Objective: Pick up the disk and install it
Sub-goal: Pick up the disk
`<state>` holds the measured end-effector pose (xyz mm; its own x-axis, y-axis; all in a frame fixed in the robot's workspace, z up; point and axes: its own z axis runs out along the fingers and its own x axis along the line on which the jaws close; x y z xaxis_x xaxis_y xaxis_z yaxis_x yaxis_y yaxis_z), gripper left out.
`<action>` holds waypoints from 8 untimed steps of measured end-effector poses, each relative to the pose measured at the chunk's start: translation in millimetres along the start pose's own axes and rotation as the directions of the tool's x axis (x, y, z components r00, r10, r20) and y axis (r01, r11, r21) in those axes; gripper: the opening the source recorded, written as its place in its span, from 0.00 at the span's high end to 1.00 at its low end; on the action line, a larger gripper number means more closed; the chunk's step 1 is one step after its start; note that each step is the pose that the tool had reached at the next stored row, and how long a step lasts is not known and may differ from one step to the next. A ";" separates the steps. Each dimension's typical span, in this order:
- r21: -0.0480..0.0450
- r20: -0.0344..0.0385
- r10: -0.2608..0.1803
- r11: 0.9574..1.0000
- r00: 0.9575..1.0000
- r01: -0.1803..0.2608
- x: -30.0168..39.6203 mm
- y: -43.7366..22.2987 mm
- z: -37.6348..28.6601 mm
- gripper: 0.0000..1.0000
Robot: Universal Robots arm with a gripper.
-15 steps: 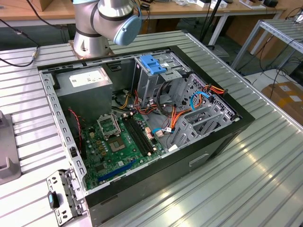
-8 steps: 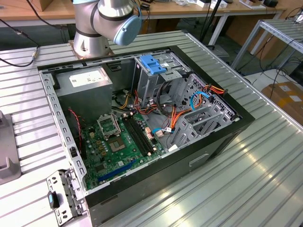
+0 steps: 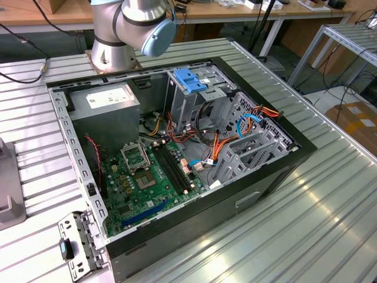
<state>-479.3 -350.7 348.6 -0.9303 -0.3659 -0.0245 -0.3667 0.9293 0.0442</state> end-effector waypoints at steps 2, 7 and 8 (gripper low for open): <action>0.000 -0.001 -0.013 1.000 1.000 0.013 0.0 0.0 0.0 0.90; -0.001 -0.002 -0.043 0.999 0.999 0.043 0.0 0.0 0.0 0.90; -0.001 -0.002 -0.048 0.999 0.999 0.048 0.0 0.0 0.0 0.90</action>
<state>-479.3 -350.7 348.6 -0.9115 -0.4106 -0.0245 -0.4113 0.9104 0.0442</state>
